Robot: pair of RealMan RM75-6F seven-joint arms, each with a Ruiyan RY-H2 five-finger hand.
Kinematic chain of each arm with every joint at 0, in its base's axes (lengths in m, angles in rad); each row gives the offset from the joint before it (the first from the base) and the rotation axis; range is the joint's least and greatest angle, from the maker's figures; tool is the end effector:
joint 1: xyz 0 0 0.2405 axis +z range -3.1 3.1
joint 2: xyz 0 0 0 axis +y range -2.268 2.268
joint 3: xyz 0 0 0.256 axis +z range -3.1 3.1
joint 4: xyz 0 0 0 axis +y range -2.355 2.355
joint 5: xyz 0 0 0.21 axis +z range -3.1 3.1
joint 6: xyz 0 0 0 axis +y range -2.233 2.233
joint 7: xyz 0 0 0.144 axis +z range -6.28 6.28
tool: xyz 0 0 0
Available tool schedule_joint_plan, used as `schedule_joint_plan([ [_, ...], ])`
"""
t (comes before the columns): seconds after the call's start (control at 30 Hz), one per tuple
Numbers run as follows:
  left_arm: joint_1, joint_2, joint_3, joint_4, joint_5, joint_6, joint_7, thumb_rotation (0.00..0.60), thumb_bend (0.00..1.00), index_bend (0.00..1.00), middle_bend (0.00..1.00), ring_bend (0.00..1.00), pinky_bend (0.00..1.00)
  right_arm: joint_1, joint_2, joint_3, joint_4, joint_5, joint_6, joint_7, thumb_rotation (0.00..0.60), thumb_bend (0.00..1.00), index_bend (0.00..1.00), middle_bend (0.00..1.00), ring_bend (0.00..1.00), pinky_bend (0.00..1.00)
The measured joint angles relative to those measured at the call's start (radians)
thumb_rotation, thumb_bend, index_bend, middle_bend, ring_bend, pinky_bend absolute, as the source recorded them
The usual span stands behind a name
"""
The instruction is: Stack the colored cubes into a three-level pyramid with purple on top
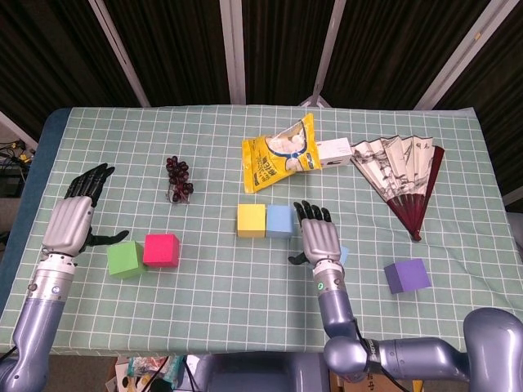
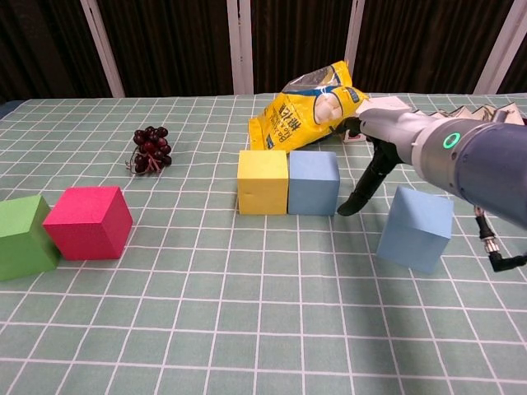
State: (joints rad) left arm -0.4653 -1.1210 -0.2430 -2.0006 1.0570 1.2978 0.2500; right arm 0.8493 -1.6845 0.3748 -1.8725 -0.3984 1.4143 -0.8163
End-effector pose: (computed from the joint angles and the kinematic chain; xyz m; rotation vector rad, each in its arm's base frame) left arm -0.1771 0.2886 0.1373 -1.3848 -1.0877 -1.1042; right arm -0.0779 -0.3109 -0.0161 1.4991 -1.3189 0.7592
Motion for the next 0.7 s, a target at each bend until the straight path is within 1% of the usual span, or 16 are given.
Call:
schedule_joint_plan([
  [0.07, -0.001, 0.0, 0.0, -0.003, 0.0, -0.001, 0.001, 0.6, 0.13, 0.0, 0.0, 0.0, 0.0, -0.008, 0.008, -0.015, -0.027, -0.007, 0.018, -0.004, 0.6, 0.14, 0.0, 0.07, 0.0, 0.0],
  [0.17, -0.001, 0.0, 0.001, -0.008, 0.005, -0.001, 0.003, 0.6, 0.12, 0.0, 0.0, 0.0, 0.0, -0.02, 0.018, -0.037, -0.037, -0.011, 0.042, -0.014, 0.6, 0.14, 0.0, 0.07, 0.0, 0.0],
  [0.43, -0.002, 0.0, 0.003, -0.008, 0.004, -0.004, 0.001, 0.6, 0.13, 0.0, 0.0, 0.0, 0.0, -0.052, 0.057, -0.064, -0.027, 0.019, 0.056, -0.026, 0.6, 0.14, 0.0, 0.07, 0.0, 0.0],
  [0.7, -0.003, -0.003, 0.004, -0.009, 0.002, -0.005, 0.003, 0.6, 0.12, 0.0, 0.0, 0.0, 0.0, -0.082, 0.104, -0.084, -0.034, 0.039, 0.045, -0.029, 0.6, 0.14, 0.0, 0.07, 0.0, 0.0],
])
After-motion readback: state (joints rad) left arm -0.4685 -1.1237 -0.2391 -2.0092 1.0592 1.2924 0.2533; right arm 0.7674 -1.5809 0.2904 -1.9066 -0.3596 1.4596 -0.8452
